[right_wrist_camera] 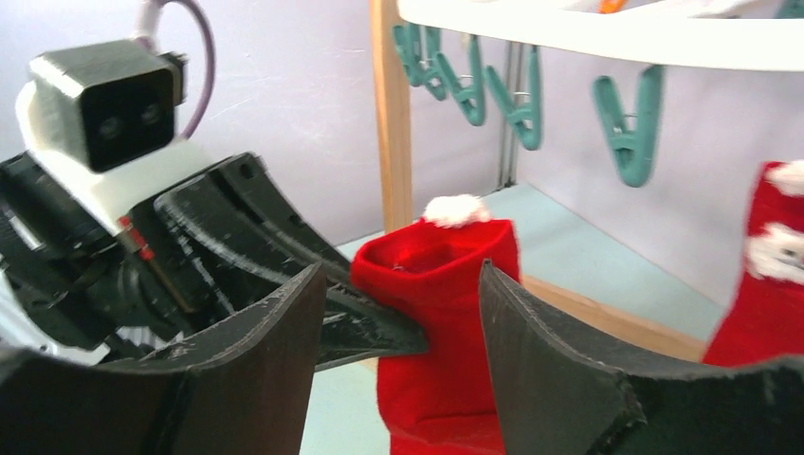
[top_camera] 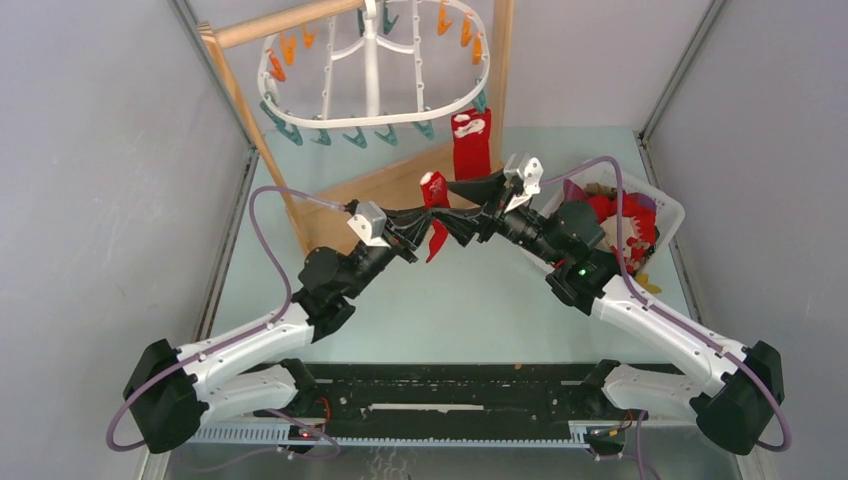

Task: Clip the socks to the hanger
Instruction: Open the clamp at the hanger.

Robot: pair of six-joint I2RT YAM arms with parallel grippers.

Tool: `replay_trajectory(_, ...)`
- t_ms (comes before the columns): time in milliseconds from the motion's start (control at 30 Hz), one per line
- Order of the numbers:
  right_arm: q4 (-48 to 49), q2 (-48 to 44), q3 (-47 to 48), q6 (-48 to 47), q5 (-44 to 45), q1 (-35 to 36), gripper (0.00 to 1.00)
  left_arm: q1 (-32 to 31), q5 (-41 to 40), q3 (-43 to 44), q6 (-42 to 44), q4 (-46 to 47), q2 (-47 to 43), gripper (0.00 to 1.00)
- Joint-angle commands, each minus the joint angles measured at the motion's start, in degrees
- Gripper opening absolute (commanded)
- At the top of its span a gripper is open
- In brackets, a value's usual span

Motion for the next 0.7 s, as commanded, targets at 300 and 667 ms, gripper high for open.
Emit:
replay_trajectory(300,-1.9,-1.7,-0.9,8.7,8.6,2.1,0.69,-6.3,-14.1,4.3,10.9,-0.8,-0.9,0.00)
replay_trajectory(667,1.1,-0.3,-0.9,10.5,9.3,2.0,0.71,-7.4,-11.2,5.0,10.7,-0.5,-0.3,0.00)
